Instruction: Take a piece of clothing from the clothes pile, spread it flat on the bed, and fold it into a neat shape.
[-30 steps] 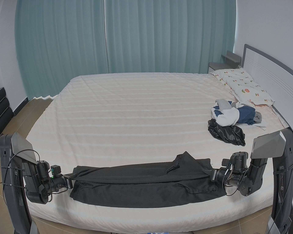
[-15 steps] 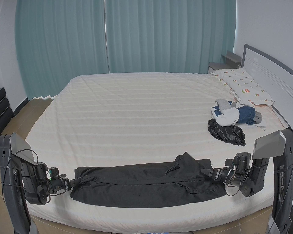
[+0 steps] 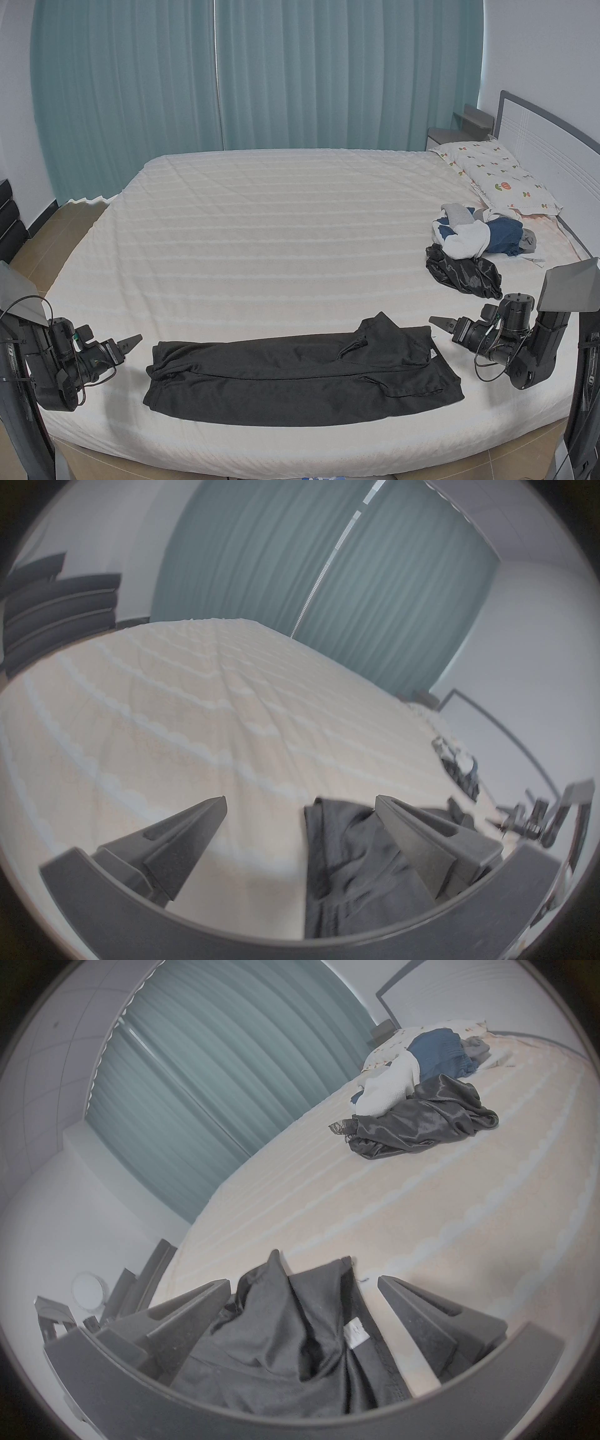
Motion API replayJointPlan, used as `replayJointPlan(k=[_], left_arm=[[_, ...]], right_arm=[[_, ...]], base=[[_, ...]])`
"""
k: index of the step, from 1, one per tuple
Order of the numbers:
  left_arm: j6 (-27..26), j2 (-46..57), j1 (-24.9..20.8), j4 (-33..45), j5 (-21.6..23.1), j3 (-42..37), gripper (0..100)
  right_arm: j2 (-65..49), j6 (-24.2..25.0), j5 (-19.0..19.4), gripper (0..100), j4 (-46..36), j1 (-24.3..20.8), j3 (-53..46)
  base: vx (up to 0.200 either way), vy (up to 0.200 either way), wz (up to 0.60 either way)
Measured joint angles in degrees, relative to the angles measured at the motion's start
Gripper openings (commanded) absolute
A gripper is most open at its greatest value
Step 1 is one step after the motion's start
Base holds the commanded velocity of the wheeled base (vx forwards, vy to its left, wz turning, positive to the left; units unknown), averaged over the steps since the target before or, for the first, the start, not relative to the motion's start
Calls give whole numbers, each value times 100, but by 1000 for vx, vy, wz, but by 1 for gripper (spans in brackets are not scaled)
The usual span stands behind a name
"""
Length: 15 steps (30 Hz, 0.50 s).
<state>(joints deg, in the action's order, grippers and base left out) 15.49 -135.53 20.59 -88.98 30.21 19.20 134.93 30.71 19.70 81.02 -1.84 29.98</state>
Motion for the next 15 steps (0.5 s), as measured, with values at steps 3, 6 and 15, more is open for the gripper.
replayJointPlan(k=[3,6,15], left_arm=[[777,146,-194,11,-35,205,100],[1176,227,-483,252,-90,539,100],[1315,210,-1125,2417,-588,1597,100]], right_arm=[[5,315,33,100,-77,-6,211],[91,572,60,100,-182,-41,533],[501,1300,238,100,-602,-96,1475]], base=[[0,0,0],[0,0,0],[0,0,0]])
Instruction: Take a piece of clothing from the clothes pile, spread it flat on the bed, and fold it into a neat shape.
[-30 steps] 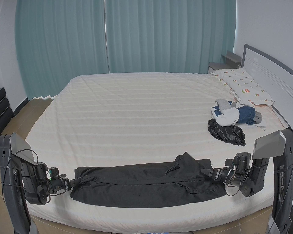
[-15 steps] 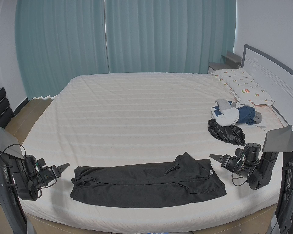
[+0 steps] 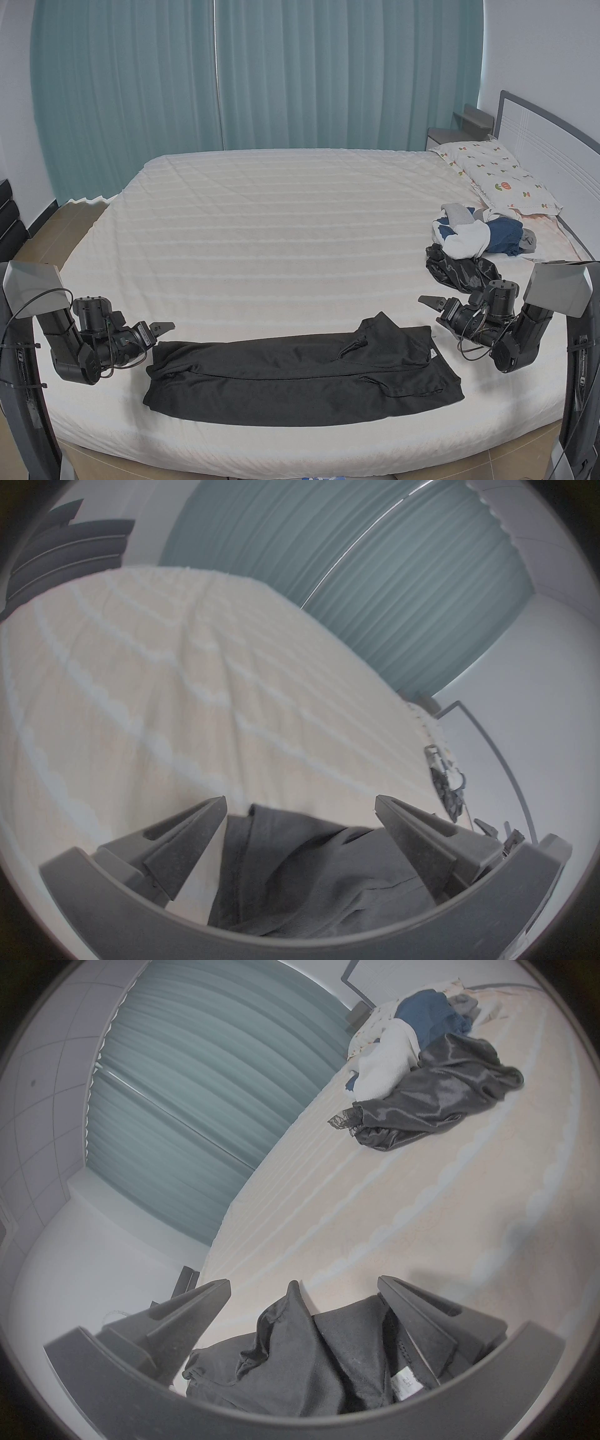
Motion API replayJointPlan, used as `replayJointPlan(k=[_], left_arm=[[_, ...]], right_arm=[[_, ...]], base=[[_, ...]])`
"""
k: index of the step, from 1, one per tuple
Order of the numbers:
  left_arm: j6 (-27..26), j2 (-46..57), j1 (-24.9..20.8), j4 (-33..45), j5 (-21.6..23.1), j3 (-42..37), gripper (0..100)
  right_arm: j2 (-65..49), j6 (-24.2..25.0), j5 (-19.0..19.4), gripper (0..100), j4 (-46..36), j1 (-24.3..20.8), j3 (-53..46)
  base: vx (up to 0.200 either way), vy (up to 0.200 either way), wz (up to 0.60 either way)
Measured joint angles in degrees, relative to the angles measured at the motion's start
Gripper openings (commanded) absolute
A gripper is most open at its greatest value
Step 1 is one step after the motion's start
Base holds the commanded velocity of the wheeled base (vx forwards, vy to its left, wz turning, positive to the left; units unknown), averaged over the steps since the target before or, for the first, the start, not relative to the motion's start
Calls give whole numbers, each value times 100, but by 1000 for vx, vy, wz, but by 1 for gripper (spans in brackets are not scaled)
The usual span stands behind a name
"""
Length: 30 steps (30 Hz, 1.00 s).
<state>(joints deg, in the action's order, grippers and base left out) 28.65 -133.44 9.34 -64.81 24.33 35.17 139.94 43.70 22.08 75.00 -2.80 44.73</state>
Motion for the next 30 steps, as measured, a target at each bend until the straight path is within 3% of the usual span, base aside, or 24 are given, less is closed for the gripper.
replayJointPlan(k=[7,18,19,30], left_arm=[[24,59,-221,1524,-525,578,100],[20,74,-369,1640,-939,881,100],[9,69,-369,1649,-939,873,0],[-13,44,-323,1647,-962,824,0]], right_arm=[[240,180,96,100,-82,-13,240],[389,304,102,100,-57,-17,249],[395,304,101,100,-57,-20,249],[456,301,79,100,-57,-26,245]], base=[[0,0,0],[0,0,0],[0,0,0],[0,0,0]])
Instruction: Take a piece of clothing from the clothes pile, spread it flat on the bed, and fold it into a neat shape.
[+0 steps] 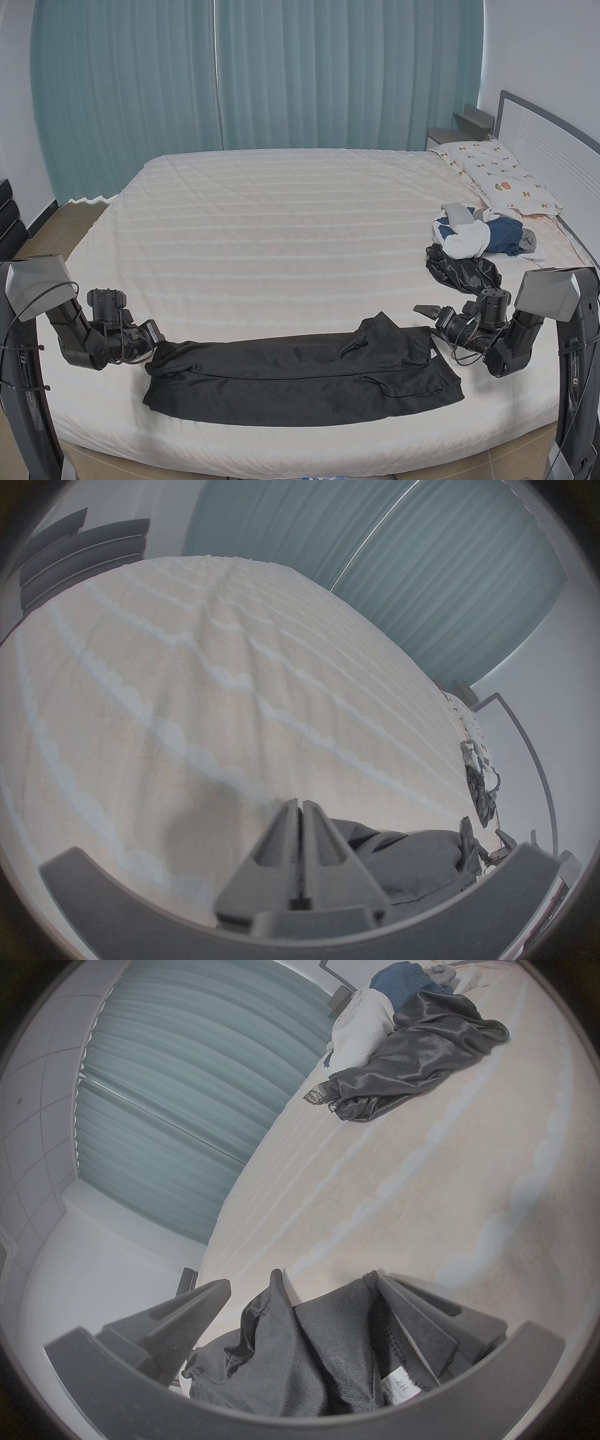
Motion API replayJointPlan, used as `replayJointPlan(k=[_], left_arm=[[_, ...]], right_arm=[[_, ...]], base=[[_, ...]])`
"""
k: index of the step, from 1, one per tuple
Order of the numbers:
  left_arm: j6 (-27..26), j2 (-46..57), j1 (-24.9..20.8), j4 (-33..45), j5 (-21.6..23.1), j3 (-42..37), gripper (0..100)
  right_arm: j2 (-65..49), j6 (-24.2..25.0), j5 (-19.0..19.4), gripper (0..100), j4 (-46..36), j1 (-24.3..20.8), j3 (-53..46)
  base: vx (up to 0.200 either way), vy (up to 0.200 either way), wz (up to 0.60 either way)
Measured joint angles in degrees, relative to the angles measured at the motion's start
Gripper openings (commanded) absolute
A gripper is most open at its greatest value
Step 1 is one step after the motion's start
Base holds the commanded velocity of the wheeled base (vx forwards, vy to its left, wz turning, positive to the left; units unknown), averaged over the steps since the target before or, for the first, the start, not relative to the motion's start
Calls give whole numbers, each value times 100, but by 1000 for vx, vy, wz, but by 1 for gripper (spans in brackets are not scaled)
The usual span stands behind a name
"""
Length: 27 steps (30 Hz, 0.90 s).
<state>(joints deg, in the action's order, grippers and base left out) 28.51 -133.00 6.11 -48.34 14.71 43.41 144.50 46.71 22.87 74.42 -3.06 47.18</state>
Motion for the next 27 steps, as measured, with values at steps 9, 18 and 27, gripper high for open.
replayJointPlan(k=[9,18,27], left_arm=[[154,-2,210,-52,-282,52,0],[439,-71,246,-402,-323,77,0],[775,-200,255,-510,-336,132,0]], right_arm=[[16,0,-21,100,7,0,9],[27,-9,-16,100,161,0,4],[32,-40,-16,100,117,-21,0]], base=[[0,0,0],[0,0,0],[0,0,0]])
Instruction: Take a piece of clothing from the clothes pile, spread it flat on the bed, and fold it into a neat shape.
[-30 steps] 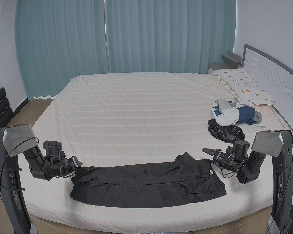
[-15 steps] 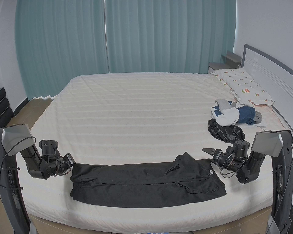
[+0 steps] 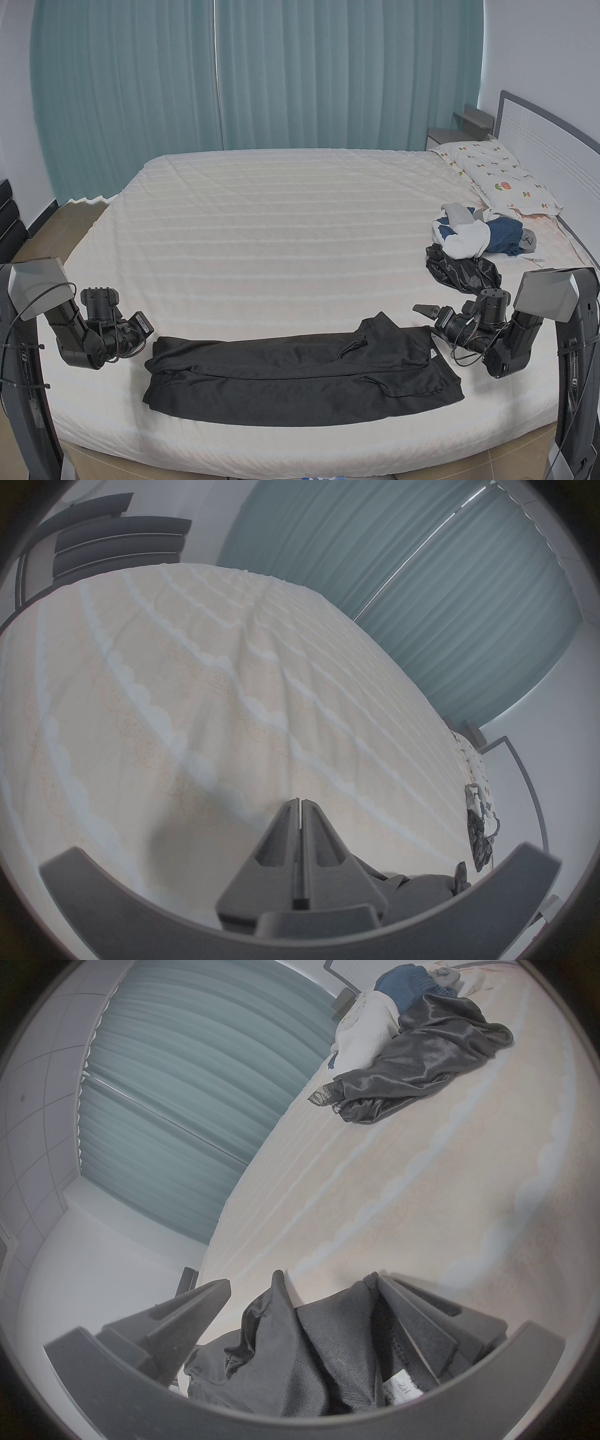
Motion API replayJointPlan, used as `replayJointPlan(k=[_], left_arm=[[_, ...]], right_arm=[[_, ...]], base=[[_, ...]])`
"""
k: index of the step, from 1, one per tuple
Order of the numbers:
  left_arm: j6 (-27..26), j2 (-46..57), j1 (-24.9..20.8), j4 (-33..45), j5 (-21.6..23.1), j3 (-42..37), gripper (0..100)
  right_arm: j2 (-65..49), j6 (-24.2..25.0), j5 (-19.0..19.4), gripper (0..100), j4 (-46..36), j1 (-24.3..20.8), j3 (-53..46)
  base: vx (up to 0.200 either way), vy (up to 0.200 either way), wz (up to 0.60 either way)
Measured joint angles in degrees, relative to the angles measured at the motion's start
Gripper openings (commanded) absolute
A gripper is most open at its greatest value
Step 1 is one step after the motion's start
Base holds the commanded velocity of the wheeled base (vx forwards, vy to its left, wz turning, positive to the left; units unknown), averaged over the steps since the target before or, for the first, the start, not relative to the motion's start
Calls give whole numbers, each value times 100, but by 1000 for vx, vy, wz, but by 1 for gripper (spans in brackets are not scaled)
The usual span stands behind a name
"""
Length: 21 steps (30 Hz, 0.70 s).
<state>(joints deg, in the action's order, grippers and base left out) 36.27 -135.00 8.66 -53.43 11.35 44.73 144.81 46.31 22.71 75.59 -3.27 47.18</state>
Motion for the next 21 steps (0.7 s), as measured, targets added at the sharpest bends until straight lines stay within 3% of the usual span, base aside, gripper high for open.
replayJointPlan(k=[12,21], left_arm=[[10,-39,0,-5,4,-18,0],[-6,-43,2,-7,6,-41,0]], right_arm=[[-184,-69,-5,100,39,5,-421],[-265,-510,-2,100,41,-124,-741]], base=[[0,0,0],[0,0,0]])
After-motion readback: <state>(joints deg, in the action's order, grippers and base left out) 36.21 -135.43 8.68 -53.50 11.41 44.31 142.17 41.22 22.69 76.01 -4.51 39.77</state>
